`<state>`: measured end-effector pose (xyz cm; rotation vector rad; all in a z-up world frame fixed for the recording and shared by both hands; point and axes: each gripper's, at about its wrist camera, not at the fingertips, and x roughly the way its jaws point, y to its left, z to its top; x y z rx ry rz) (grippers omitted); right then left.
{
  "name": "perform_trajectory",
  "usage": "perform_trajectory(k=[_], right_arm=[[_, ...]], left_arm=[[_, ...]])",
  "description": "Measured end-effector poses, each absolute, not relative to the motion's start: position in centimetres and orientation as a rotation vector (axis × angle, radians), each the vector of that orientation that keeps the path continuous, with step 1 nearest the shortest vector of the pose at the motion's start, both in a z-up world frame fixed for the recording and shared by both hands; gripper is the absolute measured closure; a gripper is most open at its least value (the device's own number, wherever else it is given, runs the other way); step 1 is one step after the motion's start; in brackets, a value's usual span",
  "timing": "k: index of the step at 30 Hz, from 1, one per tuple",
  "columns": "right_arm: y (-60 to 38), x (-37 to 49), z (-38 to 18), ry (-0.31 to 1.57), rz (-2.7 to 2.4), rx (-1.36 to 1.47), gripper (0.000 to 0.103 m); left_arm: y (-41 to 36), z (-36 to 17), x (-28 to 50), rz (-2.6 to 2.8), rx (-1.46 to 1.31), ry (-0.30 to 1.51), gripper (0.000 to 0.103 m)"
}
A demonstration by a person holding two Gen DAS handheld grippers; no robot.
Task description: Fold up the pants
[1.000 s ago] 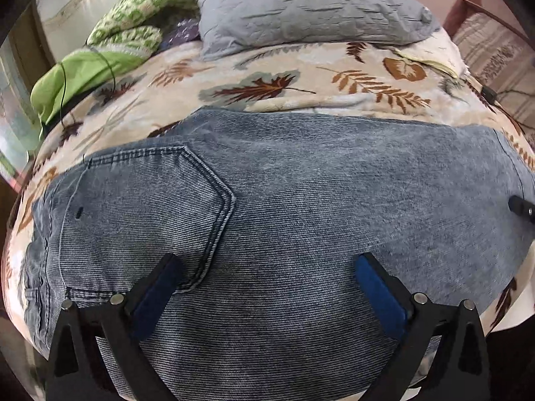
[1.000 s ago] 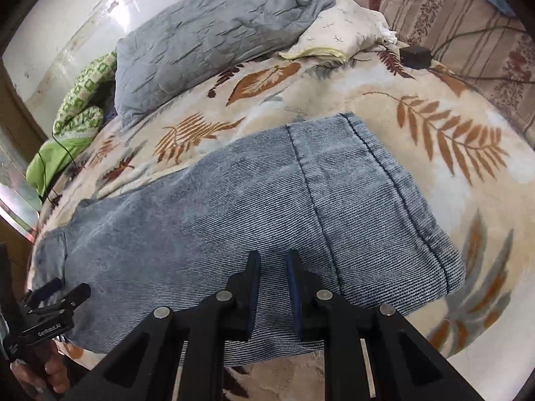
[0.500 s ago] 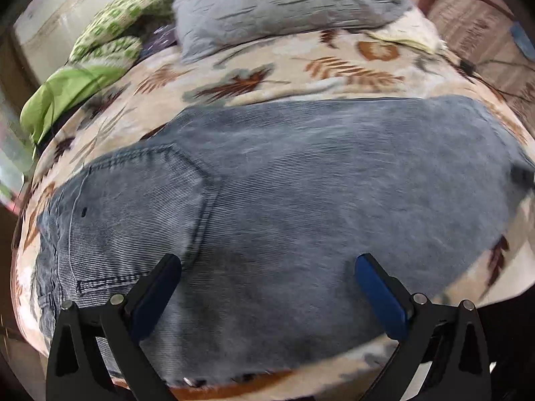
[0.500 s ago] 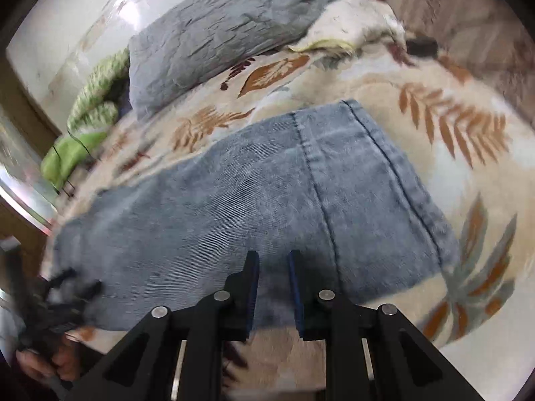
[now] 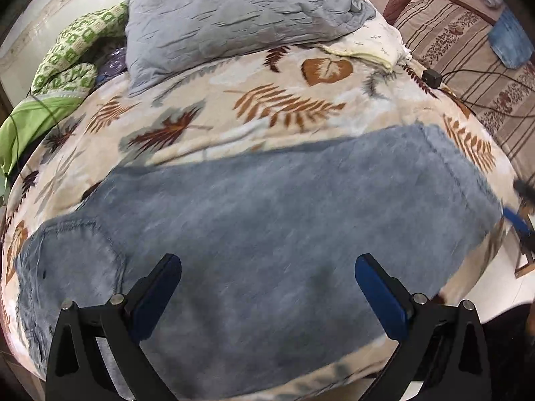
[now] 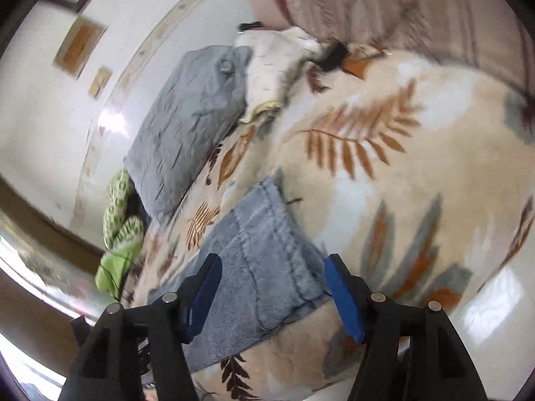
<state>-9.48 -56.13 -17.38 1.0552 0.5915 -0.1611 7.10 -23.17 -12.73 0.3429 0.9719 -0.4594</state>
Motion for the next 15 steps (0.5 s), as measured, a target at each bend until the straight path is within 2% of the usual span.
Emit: perform_trajectory(k=[7,15], right_arm=[[-56.4,-10.6,-19.6,0.596,-0.079,1.188,0.035],[-55.3,-9.2,-21.4,0.648,-0.08,1.233,0.035]], left_arm=[[-28.1,-13.0,8.9,-0.471,0.344,0.983,0.0],[-30.2,-17.3,10.0,-0.474,0.404,1.044,0.0]])
